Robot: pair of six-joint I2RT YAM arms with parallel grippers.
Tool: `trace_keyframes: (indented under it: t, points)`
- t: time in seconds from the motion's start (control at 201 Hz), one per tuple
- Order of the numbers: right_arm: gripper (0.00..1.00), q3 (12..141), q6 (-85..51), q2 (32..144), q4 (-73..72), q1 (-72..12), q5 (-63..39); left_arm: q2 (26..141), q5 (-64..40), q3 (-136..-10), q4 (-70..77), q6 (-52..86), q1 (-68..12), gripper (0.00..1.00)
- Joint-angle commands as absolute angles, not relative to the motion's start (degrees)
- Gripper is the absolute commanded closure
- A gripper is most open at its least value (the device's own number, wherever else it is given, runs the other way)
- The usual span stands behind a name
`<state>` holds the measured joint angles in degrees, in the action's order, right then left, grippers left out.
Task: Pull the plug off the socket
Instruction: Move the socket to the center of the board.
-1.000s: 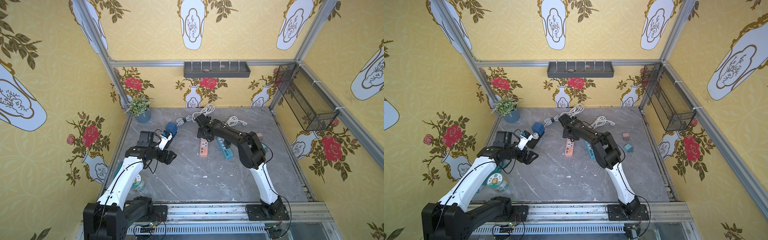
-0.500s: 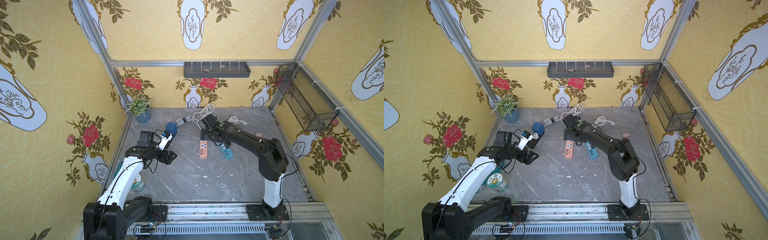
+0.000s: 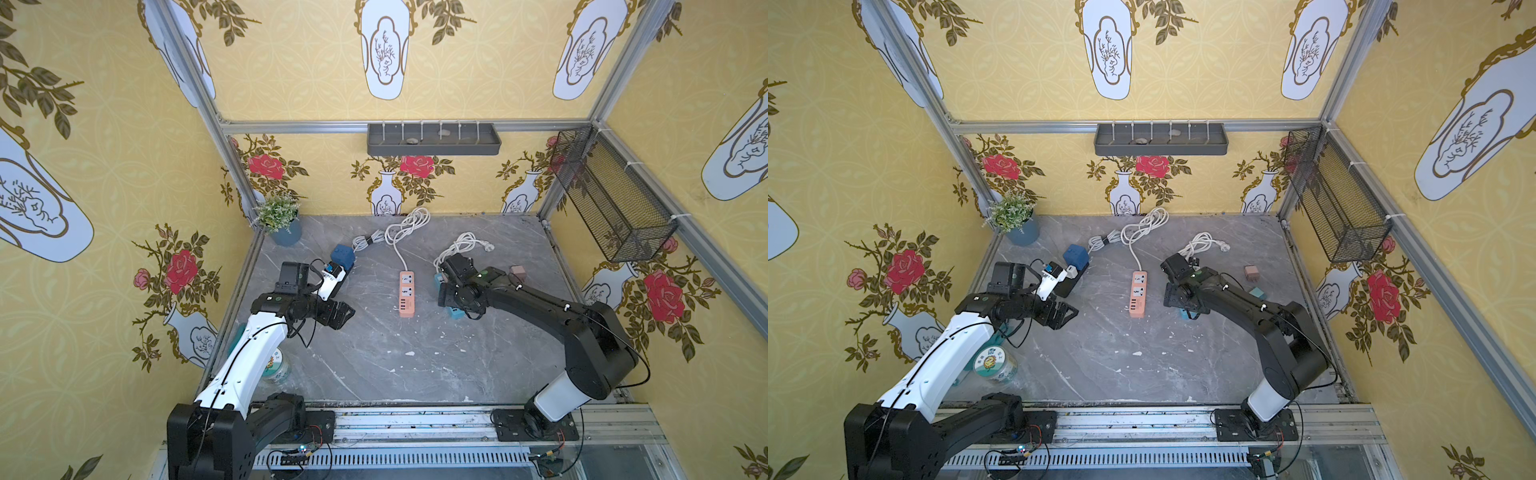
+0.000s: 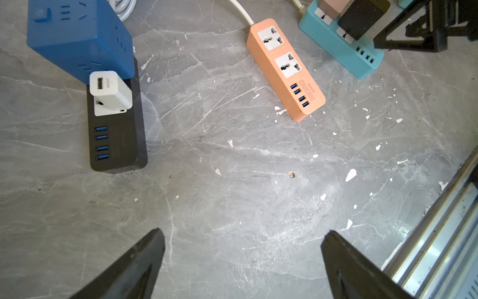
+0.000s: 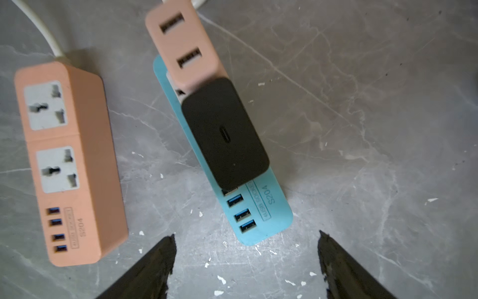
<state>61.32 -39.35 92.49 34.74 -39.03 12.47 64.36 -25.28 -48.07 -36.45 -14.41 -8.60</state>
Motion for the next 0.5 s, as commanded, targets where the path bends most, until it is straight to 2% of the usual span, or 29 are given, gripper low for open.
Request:
trace_keyframes:
  t: [0.0, 0.493]
  points:
    - [0.13, 59.6, -38.3, 93.4, 30.4, -38.5, 12.5, 64.5, -25.5, -48.0, -36.1, -14.6, -8.6, 0.00]
    - [0.20, 56.2, -31.2, 97.4, 18.7, -36.7, 12.5, 64.7, -25.1, -48.0, -35.8, -14.4, -8.7, 0.00]
